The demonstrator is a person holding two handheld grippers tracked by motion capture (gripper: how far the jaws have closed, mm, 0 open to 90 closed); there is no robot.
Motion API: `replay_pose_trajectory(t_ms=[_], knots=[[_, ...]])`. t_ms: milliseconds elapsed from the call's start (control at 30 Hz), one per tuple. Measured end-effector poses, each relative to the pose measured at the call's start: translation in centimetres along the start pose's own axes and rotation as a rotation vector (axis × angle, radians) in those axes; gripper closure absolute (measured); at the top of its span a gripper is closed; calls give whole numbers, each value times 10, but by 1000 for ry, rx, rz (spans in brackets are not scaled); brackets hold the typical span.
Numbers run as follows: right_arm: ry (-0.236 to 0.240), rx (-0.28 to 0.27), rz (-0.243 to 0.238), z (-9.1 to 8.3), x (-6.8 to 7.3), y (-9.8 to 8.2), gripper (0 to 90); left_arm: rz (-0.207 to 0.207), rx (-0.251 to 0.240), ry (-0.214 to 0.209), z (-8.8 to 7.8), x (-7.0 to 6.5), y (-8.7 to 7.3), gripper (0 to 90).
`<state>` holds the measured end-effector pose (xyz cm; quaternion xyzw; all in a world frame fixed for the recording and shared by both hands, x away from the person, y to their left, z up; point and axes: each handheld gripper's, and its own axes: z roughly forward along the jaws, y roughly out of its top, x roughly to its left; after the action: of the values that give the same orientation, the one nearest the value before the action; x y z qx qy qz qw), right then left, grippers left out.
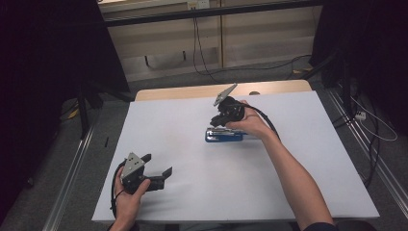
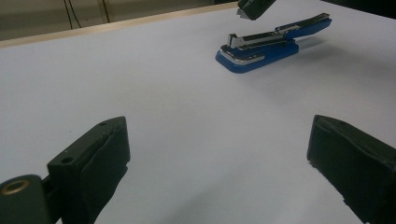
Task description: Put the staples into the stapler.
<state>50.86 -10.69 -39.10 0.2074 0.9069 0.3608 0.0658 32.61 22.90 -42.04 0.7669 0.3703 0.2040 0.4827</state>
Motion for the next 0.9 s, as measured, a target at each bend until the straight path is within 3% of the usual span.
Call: replay_pose_trajectory(t_ms=[333, 900], knots=[[9, 33, -53, 7, 4, 4, 793, 1, 1, -5, 0, 0, 0, 60], [27, 67, -89, 15, 4, 0, 793, 2, 5, -9, 1, 0, 0, 60]])
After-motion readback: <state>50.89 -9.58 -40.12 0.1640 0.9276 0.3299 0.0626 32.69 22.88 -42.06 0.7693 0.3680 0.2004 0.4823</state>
